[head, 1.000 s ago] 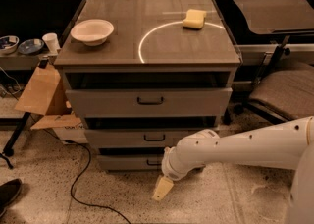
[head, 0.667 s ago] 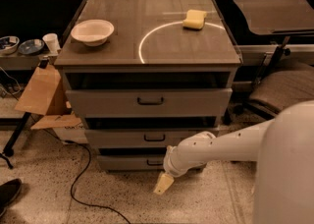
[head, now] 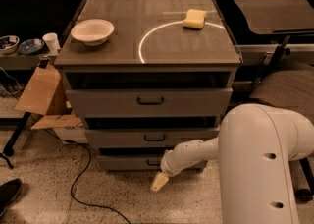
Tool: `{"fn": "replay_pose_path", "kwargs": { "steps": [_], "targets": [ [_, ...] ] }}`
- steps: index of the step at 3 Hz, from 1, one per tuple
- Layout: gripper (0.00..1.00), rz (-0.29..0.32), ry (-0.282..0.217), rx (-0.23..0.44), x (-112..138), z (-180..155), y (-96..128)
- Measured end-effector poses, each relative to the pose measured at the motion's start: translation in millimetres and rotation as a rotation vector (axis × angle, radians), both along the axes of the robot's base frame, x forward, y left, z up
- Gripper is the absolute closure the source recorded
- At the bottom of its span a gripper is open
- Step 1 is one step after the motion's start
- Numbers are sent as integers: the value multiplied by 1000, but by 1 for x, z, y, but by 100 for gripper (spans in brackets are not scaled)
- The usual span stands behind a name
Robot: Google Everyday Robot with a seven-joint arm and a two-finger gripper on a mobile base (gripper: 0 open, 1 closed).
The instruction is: Open bottom drawer
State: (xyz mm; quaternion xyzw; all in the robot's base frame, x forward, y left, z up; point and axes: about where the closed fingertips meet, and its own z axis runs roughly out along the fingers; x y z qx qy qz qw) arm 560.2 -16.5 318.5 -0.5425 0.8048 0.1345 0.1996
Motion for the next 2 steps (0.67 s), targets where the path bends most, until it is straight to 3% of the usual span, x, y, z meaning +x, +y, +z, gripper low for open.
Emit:
{"fn": "replay_pose_path", "kwargs": {
  "steps": [2],
  "targets": [
    [0, -8, -8, -18, 1, 0, 1]
  ]
}}
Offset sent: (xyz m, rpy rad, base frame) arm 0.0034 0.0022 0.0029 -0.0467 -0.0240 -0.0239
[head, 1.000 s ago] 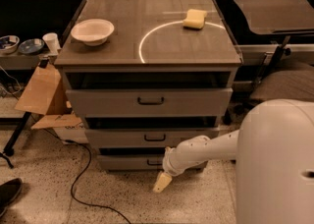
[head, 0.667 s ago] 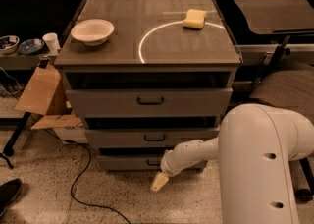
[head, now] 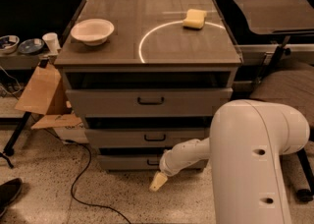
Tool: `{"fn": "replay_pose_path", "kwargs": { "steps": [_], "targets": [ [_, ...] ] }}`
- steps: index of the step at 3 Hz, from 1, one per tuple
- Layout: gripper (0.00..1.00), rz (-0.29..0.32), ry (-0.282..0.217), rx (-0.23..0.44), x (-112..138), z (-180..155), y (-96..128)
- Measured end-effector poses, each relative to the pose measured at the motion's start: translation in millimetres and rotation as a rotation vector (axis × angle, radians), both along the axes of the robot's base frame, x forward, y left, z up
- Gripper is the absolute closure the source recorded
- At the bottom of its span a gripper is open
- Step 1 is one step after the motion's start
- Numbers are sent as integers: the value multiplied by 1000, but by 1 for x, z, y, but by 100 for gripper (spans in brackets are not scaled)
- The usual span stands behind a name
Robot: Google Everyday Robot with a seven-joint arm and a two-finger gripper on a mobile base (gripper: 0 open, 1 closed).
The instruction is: Open bottom drawer
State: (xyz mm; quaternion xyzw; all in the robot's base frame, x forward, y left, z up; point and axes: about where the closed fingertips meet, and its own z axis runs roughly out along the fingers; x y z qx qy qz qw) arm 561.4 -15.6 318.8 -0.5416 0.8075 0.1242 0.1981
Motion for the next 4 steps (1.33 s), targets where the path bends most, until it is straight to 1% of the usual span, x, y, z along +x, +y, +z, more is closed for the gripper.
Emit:
{"fn": "replay_pose_path", "kwargs": {
  "steps": [1, 2, 3, 4],
  "targets": [
    [0, -11, 1, -20, 11, -12, 1],
    [0, -33, 37, -46, 16, -41, -9],
    [0, -55, 87, -65, 16, -74, -23],
    [0, -78, 102, -73, 19, -98, -37]
  ]
}}
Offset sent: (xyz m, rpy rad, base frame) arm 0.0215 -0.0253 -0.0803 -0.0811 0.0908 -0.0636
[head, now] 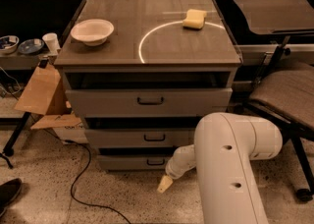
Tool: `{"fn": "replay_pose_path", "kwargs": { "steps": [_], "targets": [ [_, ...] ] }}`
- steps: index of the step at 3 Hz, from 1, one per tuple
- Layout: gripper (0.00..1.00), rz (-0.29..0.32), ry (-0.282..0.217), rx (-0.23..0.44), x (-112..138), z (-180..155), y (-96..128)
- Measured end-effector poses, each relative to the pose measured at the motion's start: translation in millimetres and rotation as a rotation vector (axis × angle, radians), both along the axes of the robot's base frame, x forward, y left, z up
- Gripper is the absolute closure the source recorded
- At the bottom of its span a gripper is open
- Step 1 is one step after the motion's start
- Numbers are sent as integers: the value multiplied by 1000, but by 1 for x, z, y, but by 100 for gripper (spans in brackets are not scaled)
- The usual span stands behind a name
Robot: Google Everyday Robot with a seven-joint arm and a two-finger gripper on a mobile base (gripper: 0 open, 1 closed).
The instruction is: Open bottom drawer
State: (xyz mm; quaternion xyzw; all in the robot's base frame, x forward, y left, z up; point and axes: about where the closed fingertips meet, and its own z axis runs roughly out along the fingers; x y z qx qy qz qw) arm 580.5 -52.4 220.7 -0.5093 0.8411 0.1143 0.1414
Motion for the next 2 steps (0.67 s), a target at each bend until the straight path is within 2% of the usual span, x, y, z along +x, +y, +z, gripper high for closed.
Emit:
{"fn": "replay_pose_path", "kwargs": {
  "steps": [2],
  "targets": [
    [0, 10, -56, -32, 19, -5, -16]
  ]
}}
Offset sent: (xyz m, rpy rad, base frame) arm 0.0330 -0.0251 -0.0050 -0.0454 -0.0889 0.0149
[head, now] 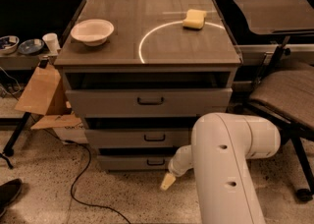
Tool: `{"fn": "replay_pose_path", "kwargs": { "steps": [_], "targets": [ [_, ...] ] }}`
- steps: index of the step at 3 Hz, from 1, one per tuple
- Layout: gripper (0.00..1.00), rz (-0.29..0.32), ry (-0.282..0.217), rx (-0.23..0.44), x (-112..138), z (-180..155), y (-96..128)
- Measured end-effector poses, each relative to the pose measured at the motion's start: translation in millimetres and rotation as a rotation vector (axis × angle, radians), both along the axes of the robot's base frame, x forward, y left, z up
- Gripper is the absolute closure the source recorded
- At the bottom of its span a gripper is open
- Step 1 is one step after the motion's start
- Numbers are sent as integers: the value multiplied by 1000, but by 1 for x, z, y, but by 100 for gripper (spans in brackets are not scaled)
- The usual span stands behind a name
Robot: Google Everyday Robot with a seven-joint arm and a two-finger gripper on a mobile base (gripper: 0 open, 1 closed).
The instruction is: Open bottom drawer
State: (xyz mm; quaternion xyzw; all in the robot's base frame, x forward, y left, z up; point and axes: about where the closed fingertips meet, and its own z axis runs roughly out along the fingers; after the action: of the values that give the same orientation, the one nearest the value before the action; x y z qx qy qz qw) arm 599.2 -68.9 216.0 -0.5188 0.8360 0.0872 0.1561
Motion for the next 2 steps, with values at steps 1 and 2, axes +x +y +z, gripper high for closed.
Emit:
{"fn": "replay_pose_path", "kwargs": {
  "steps": [1, 2],
  "targets": [
    [0, 9, -23, -4, 9, 0, 0],
    [0, 22, -52, 3, 20, -1, 5]
  ]
}}
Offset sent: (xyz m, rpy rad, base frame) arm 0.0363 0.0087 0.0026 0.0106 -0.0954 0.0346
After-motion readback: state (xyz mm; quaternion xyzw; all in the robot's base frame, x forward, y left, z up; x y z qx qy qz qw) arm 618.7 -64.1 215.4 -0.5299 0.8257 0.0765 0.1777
